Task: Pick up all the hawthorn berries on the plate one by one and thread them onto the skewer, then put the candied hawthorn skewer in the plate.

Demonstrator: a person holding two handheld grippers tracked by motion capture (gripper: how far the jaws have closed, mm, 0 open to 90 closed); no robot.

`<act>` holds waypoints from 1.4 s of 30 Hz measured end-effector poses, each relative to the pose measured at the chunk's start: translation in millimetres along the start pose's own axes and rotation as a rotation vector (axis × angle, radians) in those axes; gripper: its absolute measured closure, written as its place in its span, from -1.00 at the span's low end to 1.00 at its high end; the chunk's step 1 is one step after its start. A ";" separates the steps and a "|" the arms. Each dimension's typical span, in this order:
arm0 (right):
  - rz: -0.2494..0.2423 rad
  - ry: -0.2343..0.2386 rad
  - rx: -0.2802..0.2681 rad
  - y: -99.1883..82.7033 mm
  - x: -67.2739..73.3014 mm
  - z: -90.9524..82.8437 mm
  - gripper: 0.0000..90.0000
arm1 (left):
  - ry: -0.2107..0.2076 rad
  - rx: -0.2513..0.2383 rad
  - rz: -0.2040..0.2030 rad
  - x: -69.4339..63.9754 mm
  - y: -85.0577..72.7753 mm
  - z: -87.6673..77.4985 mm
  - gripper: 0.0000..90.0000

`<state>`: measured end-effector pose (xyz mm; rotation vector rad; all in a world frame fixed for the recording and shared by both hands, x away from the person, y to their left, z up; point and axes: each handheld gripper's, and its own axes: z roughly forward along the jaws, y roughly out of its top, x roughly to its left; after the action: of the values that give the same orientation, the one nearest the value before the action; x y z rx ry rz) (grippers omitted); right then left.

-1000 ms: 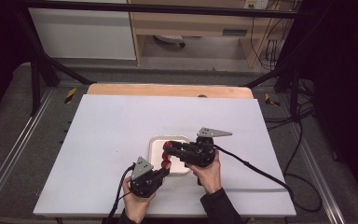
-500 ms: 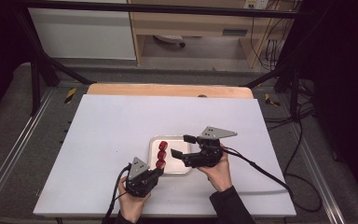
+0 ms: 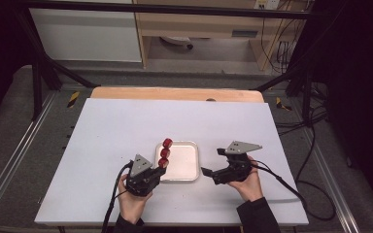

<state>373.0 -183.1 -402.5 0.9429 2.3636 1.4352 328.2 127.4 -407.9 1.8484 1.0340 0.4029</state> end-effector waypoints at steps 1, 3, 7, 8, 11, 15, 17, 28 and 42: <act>-0.006 -0.008 0.007 -3.3 -1.6 -1.9 -0.95 | 0.001 0.005 0.002 0.1 1.9 1.0 0.95; -0.009 -0.020 0.023 -9.6 -4.9 -5.3 -0.99 | 0.004 0.014 0.012 0.8 5.8 2.6 0.95; -0.005 -0.036 0.037 -21.6 -10.6 -12.0 -0.99 | 0.012 0.032 0.026 0.7 12.3 6.1 0.95; 0.002 -0.039 0.037 -24.2 -11.7 -13.6 -0.99 | 0.007 0.045 0.028 0.9 13.8 7.5 0.95; 0.011 -0.045 0.040 -30.9 -14.6 -18.4 -0.99 | 0.003 0.075 0.026 1.5 16.8 12.8 0.95; 0.026 -0.052 0.048 -38.1 -17.8 -23.1 -0.99 | 0.003 0.131 0.017 2.0 21.2 22.6 0.95; 0.028 -0.059 0.058 -41.3 -19.4 -24.4 -0.99 | 0.005 0.160 0.017 1.7 22.2 28.8 0.95; 0.042 -0.061 0.075 -50.1 -21.8 -28.2 -0.99 | 0.052 0.369 0.015 -2.3 15.1 59.8 0.95; 0.057 -0.054 0.076 -52.4 -22.9 -28.0 -0.98 | 0.084 0.409 0.033 -5.8 14.0 77.2 0.95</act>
<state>355.5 -234.0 -436.5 1.0627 2.3849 1.3304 381.5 75.6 -433.5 2.2289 1.2116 0.3050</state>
